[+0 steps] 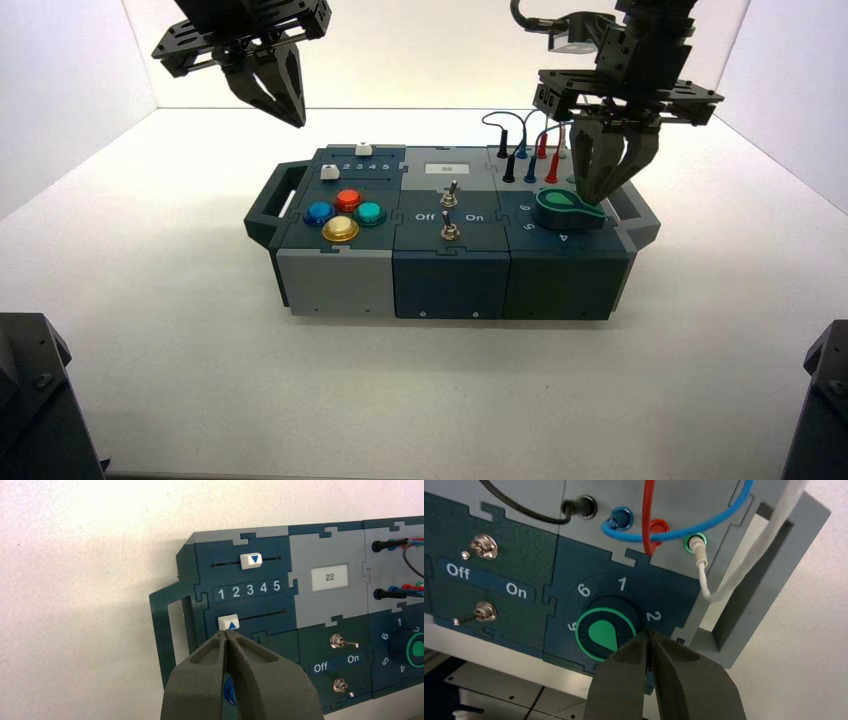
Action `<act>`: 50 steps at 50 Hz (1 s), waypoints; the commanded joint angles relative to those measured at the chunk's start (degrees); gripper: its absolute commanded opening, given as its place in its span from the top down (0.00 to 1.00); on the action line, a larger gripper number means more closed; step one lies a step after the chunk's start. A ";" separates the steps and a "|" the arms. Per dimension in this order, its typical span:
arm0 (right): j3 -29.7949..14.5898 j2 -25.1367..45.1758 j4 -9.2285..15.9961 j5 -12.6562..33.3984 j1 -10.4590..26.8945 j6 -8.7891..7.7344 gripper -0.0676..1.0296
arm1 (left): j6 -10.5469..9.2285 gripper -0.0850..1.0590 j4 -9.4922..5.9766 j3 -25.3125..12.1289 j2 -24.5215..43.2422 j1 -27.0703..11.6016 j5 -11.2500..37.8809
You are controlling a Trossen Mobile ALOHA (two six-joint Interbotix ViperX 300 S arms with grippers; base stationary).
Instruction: Turn the knob to position 4.
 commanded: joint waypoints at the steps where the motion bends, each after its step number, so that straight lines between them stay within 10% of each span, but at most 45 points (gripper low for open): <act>1: -0.62 -1.76 0.44 1.05 0.35 -0.18 0.96 | 0.09 0.95 0.00 -0.70 -0.88 -0.09 -0.44; 50: 0.00 -3.08 1.67 3.69 2.02 -0.18 0.96 | 0.09 0.95 0.00 -1.05 -0.44 -0.09 -0.53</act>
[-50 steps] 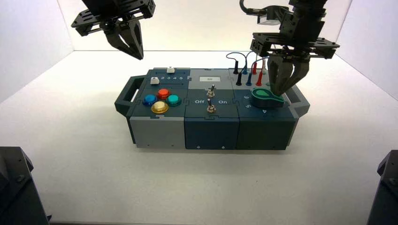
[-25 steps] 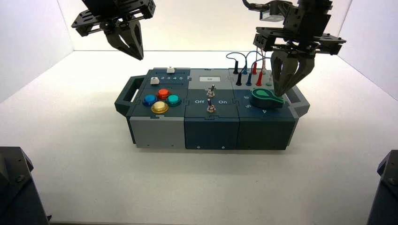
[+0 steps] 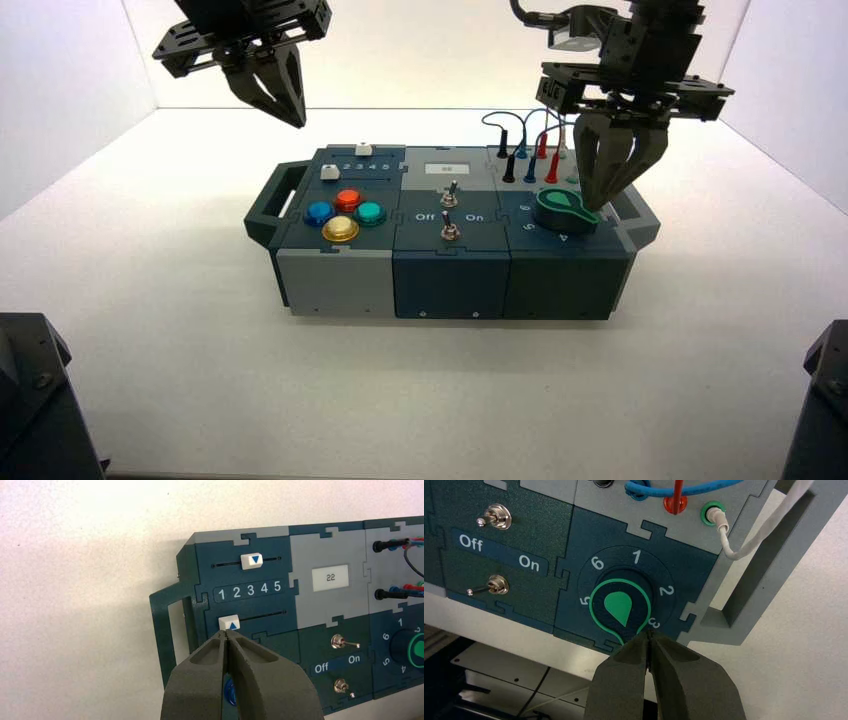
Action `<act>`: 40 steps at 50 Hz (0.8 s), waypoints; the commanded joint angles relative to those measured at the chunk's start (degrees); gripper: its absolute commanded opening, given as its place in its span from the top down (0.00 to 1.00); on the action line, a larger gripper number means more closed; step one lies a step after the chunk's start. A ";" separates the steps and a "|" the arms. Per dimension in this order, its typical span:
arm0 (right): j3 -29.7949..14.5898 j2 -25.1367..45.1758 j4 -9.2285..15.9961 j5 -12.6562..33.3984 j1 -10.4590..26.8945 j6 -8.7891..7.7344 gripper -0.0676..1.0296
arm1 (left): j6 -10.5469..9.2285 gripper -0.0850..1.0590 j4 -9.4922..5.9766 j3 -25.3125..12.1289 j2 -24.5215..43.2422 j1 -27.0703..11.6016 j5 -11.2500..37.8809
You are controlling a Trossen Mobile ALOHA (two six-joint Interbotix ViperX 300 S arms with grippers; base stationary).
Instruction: Turn the knob to position 4.
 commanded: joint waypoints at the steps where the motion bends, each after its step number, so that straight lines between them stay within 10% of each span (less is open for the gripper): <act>1: -0.53 -0.62 0.70 0.18 0.97 -0.18 0.96 | 0.00 0.95 0.00 -1.05 -0.62 0.00 -0.35; 40: -0.79 -1.41 -0.44 1.05 2.20 1.32 0.96 | 0.35 0.95 0.00 -0.97 -0.62 -0.09 -0.26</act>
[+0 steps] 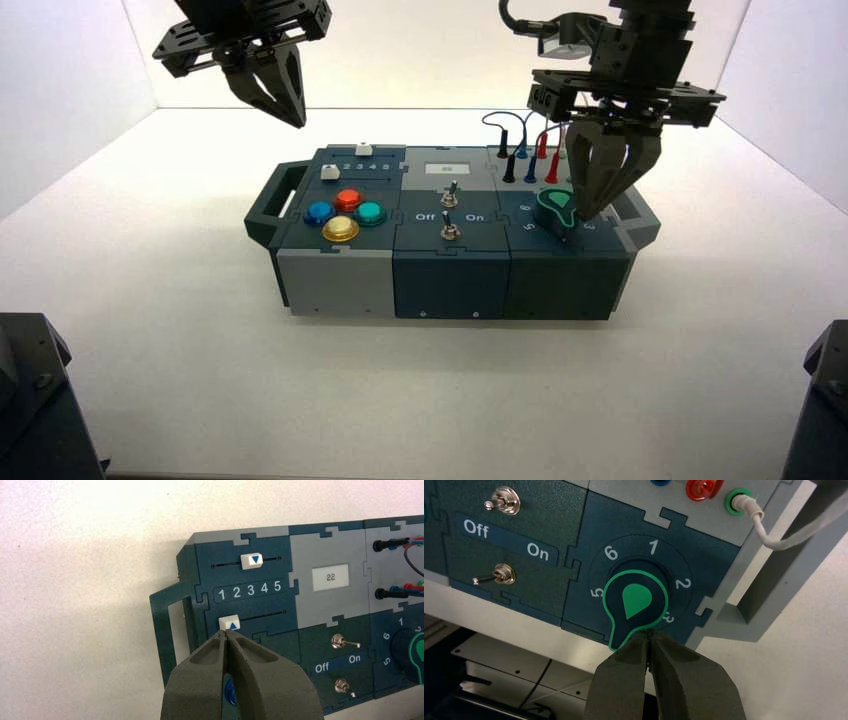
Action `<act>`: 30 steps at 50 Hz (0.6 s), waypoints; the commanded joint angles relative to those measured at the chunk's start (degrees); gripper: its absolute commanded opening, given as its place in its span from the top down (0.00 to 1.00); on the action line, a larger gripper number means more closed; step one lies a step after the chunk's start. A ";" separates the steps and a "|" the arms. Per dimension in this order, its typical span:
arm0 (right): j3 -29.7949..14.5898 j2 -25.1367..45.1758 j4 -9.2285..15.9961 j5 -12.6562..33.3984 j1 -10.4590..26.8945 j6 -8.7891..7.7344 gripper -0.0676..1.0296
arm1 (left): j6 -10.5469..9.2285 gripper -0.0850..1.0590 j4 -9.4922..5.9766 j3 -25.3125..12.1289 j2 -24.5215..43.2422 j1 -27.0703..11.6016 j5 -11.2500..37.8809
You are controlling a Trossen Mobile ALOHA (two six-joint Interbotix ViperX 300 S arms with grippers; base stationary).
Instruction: Turn the knob to position 4.
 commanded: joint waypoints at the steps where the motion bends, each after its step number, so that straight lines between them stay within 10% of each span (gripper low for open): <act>1: -0.70 -2.11 -0.88 0.18 0.18 0.88 0.96 | 0.09 0.95 -0.09 -1.05 -0.53 -0.09 -0.26; 30: -1.85 -14.68 -10.55 0.35 -0.44 7.12 0.96 | 0.88 0.95 -0.09 -4.92 -2.46 -0.26 1.14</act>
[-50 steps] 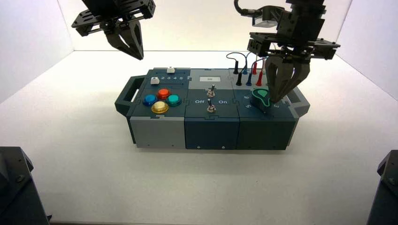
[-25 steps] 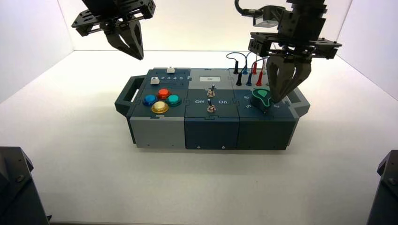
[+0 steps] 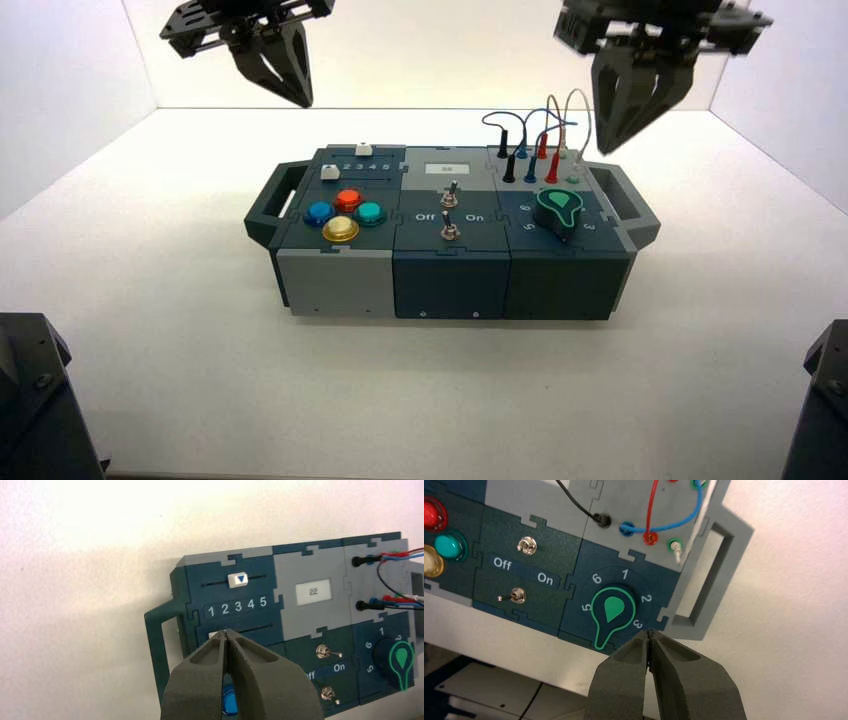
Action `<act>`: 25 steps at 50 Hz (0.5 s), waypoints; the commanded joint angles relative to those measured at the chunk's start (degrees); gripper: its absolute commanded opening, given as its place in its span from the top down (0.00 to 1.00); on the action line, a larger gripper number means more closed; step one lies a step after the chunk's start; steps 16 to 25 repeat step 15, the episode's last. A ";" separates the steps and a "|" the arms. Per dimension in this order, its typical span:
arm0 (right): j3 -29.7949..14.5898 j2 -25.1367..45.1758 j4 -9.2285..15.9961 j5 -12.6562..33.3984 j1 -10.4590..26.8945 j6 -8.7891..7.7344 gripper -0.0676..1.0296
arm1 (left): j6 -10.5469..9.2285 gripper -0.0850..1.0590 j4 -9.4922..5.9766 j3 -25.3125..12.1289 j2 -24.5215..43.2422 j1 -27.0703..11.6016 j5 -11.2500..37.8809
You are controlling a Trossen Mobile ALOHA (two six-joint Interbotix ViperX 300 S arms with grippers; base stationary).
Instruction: Turn the knob to position 4.
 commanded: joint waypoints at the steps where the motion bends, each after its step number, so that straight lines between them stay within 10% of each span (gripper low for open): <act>1: -1.14 -3.08 -0.88 -0.18 -0.26 0.97 0.96 | 0.26 0.95 -0.18 -1.67 -2.37 -0.18 -0.26; 25: -0.97 -2.81 -0.88 -0.26 -0.26 1.05 0.96 | 0.26 0.95 -0.09 -1.76 -2.64 -0.18 -0.35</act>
